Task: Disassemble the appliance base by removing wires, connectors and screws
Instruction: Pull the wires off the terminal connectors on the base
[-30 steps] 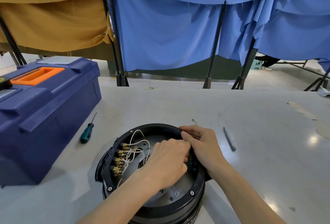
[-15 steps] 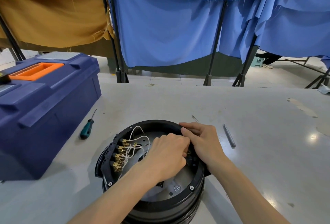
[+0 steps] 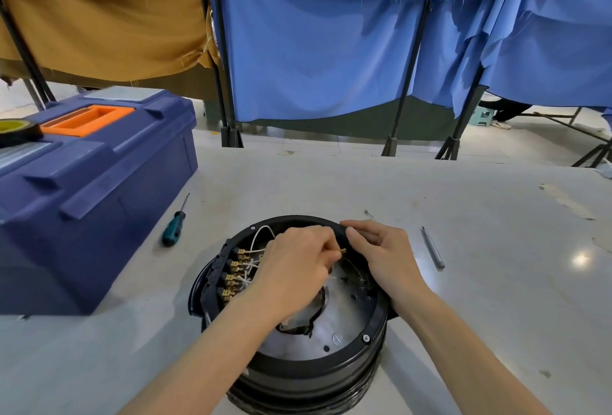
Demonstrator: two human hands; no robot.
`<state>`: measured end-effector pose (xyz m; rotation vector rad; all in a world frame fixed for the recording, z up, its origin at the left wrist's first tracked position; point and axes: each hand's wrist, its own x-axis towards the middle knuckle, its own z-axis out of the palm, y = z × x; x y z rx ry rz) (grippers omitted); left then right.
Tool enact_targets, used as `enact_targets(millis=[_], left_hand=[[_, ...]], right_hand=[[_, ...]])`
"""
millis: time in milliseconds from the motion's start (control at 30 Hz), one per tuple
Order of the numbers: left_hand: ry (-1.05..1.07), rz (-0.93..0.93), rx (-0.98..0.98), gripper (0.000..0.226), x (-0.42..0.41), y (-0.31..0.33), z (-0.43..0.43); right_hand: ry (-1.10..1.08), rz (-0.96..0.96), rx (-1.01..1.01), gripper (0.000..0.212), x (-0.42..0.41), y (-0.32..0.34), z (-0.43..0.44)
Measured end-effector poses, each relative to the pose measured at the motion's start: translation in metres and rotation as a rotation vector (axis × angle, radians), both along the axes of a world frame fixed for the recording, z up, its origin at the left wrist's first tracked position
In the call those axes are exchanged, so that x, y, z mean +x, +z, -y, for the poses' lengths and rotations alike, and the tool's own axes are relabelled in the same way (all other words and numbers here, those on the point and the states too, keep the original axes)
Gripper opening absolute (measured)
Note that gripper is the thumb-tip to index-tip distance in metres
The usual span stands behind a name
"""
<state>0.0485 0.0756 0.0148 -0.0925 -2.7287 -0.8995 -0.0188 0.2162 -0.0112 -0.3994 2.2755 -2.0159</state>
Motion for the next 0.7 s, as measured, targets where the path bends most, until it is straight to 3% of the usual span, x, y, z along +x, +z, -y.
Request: enact_targets(millis=[167, 300, 433, 567, 700], left_hand=[[0.097, -0.146, 0.073, 0.009, 0.001, 0.004, 0.002], [0.114, -0.133, 0.202, 0.003, 0.001, 0.008, 0.005], [0.074, -0.156, 0.24, 0.021, 0.001, 0.007, 0.005], [0.064, -0.126, 0.274, 0.037, 0.0, 0.007, 0.005], [0.093, -0.115, 0.263, 0.02, 0.0, 0.004, 0.005]], right_hand=[[-0.004, -0.038, -0.052, 0.021, 0.006, 0.007, 0.002], [0.061, -0.137, -0.028, 0.009, 0.013, 0.017, -0.003], [0.135, -0.213, 0.053, 0.006, 0.014, 0.026, -0.006], [0.121, -0.135, -0.024, 0.009, 0.01, 0.031, -0.009], [0.043, -0.089, -0.153, 0.012, 0.005, 0.037, -0.014]])
